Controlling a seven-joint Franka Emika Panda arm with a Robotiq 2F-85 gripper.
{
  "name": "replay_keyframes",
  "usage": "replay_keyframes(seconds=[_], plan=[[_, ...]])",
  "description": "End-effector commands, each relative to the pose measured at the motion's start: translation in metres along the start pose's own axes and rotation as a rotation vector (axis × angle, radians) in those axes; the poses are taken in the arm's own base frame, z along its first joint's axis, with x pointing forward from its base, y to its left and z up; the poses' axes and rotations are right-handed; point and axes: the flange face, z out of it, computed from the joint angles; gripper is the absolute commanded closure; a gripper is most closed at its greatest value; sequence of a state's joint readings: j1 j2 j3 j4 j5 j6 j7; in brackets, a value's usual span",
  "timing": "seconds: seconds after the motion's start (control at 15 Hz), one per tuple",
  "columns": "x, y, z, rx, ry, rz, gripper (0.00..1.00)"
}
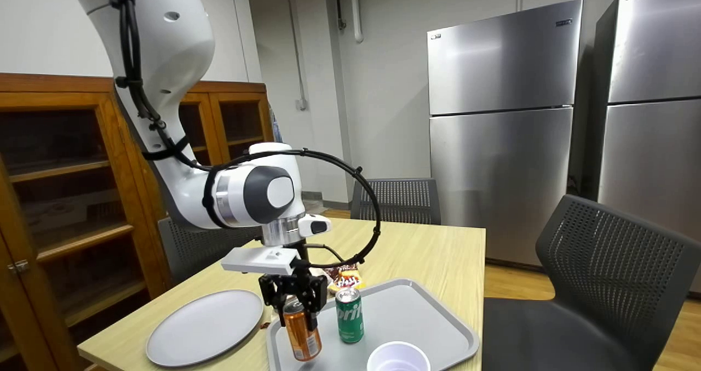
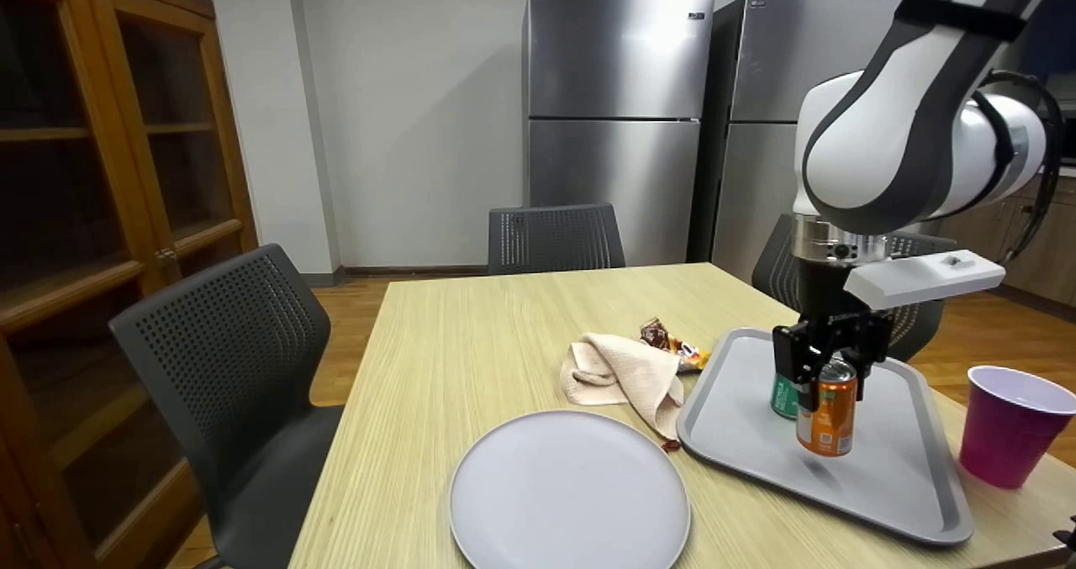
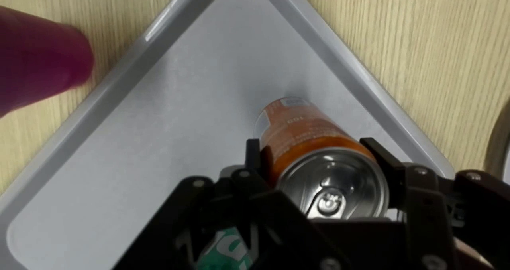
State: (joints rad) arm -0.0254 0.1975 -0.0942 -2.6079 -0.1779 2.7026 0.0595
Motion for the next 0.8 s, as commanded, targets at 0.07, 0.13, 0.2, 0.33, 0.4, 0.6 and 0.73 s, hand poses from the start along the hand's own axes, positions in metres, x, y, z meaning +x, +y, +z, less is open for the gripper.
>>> replay_keyframes(seconds=[0.07,0.13,0.2,0.33,0.4,0.6,0.73], plan=[[-0.011,0.014,0.003,0.011,-0.003,0.021,0.62],[-0.012,0.016,0.005,0.014,-0.003,0.025,0.62],[-0.013,0.019,0.007,0.019,-0.005,0.033,0.62],[-0.016,0.023,0.01,0.035,-0.006,0.046,0.62],[-0.017,0.025,0.012,0.042,-0.007,0.053,0.62],[-0.019,0.029,0.016,0.06,-0.01,0.062,0.62],[-0.021,0.032,0.018,0.068,-0.009,0.064,0.62]])
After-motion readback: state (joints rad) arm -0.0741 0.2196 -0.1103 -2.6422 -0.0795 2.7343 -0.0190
